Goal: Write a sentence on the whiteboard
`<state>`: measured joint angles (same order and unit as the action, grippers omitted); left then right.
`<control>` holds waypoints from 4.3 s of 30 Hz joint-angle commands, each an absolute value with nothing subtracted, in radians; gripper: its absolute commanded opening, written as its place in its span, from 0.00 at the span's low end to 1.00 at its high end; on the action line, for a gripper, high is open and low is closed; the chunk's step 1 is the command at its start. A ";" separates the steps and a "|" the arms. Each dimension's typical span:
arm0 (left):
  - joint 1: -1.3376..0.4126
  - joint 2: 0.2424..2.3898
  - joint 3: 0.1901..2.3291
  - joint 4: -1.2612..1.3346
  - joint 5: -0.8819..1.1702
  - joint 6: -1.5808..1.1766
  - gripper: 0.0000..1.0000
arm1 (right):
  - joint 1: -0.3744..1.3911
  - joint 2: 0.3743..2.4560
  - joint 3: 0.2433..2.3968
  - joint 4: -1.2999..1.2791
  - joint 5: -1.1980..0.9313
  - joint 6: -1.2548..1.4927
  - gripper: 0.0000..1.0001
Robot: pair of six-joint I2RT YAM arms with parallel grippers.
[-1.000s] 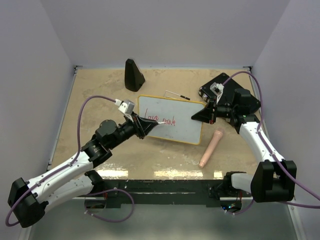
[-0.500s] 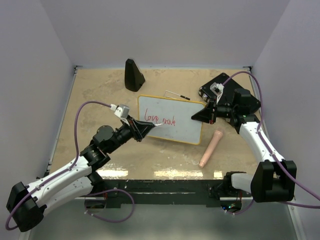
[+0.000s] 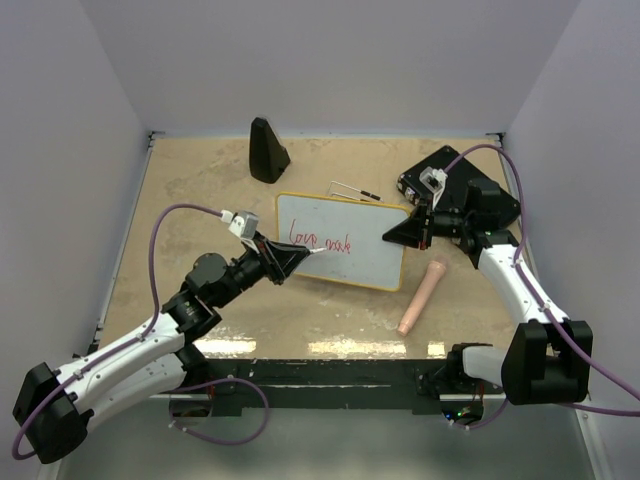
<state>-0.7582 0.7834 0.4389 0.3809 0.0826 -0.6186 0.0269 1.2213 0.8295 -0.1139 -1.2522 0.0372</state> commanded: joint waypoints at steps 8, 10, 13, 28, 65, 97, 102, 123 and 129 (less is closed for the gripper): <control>-0.750 0.726 0.400 0.445 0.078 -0.661 0.00 | 0.028 1.192 0.836 -0.071 -1.339 0.034 0.00; -0.752 0.710 0.394 0.449 0.069 -0.667 0.00 | 0.028 1.196 0.836 -0.071 -1.344 0.034 0.00; -0.752 0.696 0.379 0.462 0.072 -0.681 0.00 | 0.026 1.203 0.836 -0.071 -1.353 0.034 0.00; -0.779 0.837 0.376 0.601 0.080 -0.739 0.00 | 0.028 1.200 0.825 -0.069 -1.356 0.017 0.00; -0.907 1.154 0.673 0.411 -0.074 -0.565 0.00 | 0.028 1.195 0.833 -0.072 -1.350 0.017 0.00; -0.904 1.190 0.719 0.402 -0.095 -0.543 0.00 | 0.029 1.192 0.833 -0.074 -1.351 0.015 0.00; -0.897 1.166 0.690 0.382 -0.107 -0.545 0.00 | 0.028 1.192 0.833 -0.074 -1.353 0.015 0.00; -0.893 1.190 0.672 0.334 -0.040 -0.552 0.00 | 0.028 1.195 0.836 -0.077 -1.350 0.015 0.00; -0.893 1.213 0.684 0.337 -0.018 -0.551 0.00 | 0.028 1.195 0.836 -0.077 -1.351 0.015 0.00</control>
<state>-0.8989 1.1969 0.6689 0.3206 -0.0296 -0.5789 0.0257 1.2217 0.8131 -0.1123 -1.2690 0.0059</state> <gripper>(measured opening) 0.182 0.055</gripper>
